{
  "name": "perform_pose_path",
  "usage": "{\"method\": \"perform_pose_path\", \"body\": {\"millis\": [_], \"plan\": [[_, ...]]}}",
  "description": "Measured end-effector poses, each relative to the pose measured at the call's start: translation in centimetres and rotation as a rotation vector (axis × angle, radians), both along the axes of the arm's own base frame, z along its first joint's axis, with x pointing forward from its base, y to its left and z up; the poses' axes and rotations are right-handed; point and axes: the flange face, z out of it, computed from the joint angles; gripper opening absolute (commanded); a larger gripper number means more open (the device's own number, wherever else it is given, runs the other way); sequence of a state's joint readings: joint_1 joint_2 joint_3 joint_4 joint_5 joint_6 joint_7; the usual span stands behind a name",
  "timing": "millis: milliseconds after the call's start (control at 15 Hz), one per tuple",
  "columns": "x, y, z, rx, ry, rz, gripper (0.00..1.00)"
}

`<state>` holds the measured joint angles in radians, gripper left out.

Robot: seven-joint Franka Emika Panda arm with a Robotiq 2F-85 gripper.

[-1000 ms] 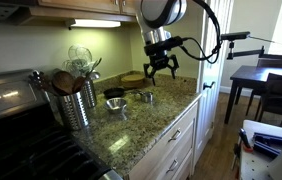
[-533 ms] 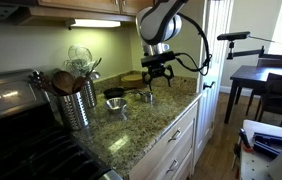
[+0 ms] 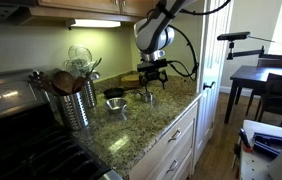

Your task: Unstack the silver measuring cups

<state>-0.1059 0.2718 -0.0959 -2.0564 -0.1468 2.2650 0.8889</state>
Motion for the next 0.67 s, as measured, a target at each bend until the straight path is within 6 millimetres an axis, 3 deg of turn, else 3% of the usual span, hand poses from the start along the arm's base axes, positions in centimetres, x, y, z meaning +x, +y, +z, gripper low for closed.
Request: {"method": "perform_pose_path", "body": {"millis": [667], "plan": [[4.4, -2.0, -3.4, 0.005, -0.007, -0.036, 1.0]]}}
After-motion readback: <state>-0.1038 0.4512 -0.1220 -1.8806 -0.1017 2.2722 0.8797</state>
